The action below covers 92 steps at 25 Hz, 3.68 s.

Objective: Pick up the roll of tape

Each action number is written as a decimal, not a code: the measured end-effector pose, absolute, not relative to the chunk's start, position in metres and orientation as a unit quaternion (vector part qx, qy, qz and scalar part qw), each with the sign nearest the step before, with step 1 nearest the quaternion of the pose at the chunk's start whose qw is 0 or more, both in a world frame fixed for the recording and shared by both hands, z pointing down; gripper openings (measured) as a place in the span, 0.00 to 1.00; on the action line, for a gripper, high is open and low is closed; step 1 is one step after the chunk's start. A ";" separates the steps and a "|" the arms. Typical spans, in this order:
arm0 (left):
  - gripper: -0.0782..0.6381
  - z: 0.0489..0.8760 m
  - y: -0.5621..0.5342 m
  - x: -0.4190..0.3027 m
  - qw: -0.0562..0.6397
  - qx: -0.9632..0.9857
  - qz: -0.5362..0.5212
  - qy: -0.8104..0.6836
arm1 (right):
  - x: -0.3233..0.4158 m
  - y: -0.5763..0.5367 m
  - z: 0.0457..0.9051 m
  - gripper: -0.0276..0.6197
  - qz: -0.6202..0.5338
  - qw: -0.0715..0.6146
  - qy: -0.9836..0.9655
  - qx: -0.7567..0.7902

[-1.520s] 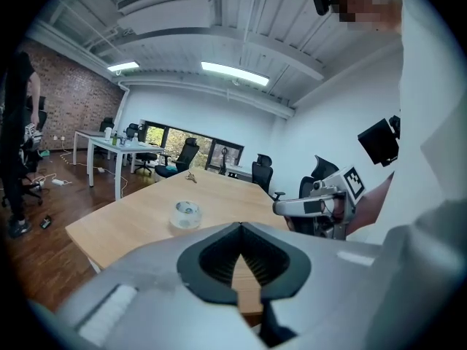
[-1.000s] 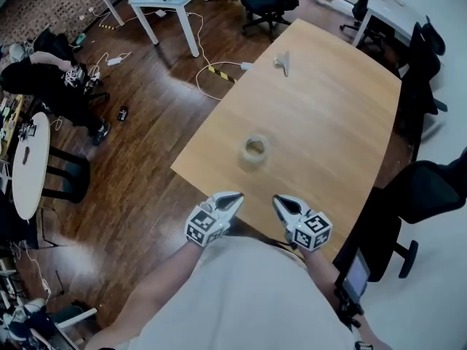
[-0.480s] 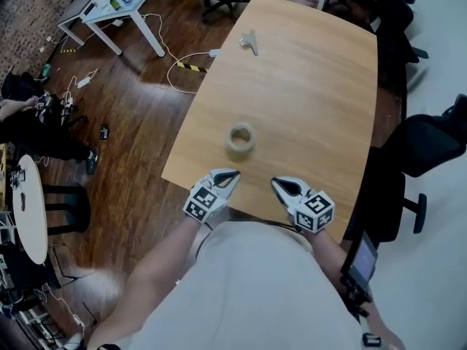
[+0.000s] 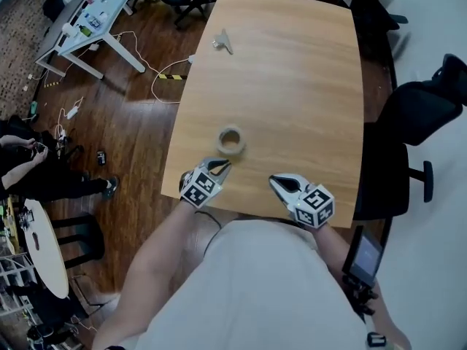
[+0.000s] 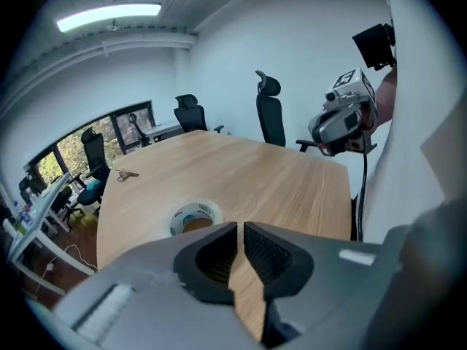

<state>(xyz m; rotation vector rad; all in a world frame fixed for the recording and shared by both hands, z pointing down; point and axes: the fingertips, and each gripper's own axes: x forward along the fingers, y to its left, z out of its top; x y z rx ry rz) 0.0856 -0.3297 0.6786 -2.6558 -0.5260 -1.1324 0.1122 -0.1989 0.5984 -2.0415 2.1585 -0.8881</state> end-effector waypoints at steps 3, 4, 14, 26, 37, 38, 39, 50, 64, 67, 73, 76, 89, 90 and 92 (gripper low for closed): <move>0.18 0.686 -0.340 0.091 0.125 -0.885 -0.403 -0.197 | 0.115 -0.193 0.600 0.05 -0.291 0.027 0.683 -0.669; 0.19 0.689 -0.343 0.092 0.136 -0.878 -0.411 -0.205 | 0.116 -0.190 0.600 0.05 -0.293 0.029 0.678 -0.673; 0.37 0.727 -0.354 0.103 0.274 -0.774 -0.488 -0.297 | 0.121 -0.161 0.596 0.05 -0.302 0.042 0.637 -0.708; 0.40 0.759 -0.387 0.104 0.404 -0.607 -0.557 -0.397 | 0.130 -0.151 0.593 0.05 -0.324 0.060 0.589 -0.738; 0.33 0.766 -0.396 0.110 0.459 -0.567 -0.555 -0.400 | 0.130 -0.132 0.596 0.05 -0.329 0.073 0.558 -0.758; 0.33 0.765 -0.398 0.111 0.460 -0.567 -0.557 -0.395 | 0.130 -0.131 0.596 0.05 -0.329 0.074 0.558 -0.758; 0.33 0.765 -0.398 0.111 0.460 -0.569 -0.559 -0.389 | 0.130 -0.129 0.595 0.05 -0.329 0.075 0.558 -0.758; 0.26 0.764 -0.382 0.094 0.397 -0.631 -0.562 -0.358 | 0.116 -0.096 0.599 0.05 -0.339 0.087 0.538 -0.767; 0.26 0.698 -0.271 0.079 0.175 -0.809 -0.498 -0.261 | 0.126 -0.088 0.594 0.05 -0.328 0.086 0.582 -0.739; 0.26 0.679 -0.234 0.080 0.132 -0.841 -0.465 -0.241 | 0.132 -0.080 0.594 0.05 -0.327 0.083 0.594 -0.730; 0.26 0.638 -0.178 0.088 -0.026 -0.906 -0.380 -0.185 | 0.142 -0.071 0.598 0.05 -0.329 0.074 0.625 -0.704; 0.26 0.621 -0.150 0.092 -0.081 -0.927 -0.326 -0.170 | 0.145 -0.065 0.599 0.05 -0.325 0.069 0.641 -0.692; 0.27 0.566 -0.108 0.084 -0.150 -0.954 -0.209 -0.156 | 0.138 -0.062 0.538 0.05 -0.228 0.030 0.718 -0.657; 0.27 0.563 -0.109 0.082 -0.153 -0.954 -0.207 -0.158 | 0.135 -0.063 0.536 0.05 -0.227 0.026 0.721 -0.655; 0.27 0.556 -0.117 0.072 -0.153 -0.956 -0.200 -0.154 | 0.124 -0.073 0.533 0.05 -0.221 0.022 0.728 -0.649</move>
